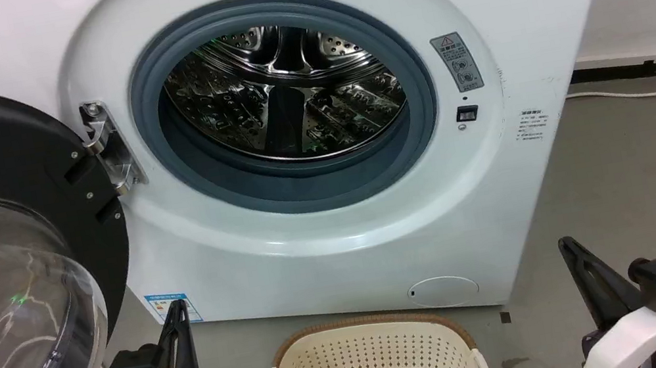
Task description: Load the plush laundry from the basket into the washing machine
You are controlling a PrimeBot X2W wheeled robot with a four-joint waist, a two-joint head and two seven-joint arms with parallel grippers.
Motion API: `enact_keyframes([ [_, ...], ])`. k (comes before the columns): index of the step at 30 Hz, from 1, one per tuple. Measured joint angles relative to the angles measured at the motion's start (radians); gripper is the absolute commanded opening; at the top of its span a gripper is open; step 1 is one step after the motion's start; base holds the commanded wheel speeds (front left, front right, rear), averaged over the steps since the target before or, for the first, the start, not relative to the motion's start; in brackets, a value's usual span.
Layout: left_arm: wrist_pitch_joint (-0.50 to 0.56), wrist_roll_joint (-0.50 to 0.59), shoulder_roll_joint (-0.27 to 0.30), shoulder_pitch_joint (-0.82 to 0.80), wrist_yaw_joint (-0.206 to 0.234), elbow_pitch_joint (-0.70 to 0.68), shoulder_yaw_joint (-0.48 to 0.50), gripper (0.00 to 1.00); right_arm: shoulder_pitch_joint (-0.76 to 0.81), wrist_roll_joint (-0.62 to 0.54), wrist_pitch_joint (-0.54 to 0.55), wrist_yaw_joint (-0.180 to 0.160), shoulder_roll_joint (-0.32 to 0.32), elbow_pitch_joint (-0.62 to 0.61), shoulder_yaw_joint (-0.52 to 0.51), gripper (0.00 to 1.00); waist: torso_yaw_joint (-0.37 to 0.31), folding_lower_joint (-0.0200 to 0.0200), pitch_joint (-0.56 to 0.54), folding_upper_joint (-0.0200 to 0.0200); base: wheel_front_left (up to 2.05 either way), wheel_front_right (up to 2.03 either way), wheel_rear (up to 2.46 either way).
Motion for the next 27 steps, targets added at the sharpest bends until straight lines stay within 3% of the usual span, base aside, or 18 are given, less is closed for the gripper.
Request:
enact_keyframes([
  [27, 0.0, 0.0, 0.0, 0.0, 0.0, 0.0, 0.0, 0.0, 0.0, 0.0, 0.0, 0.0, 0.0, 0.0, 0.0, 0.0, 0.0, 0.0, 0.0, 0.0, 0.0, 0.0, 0.0],
])
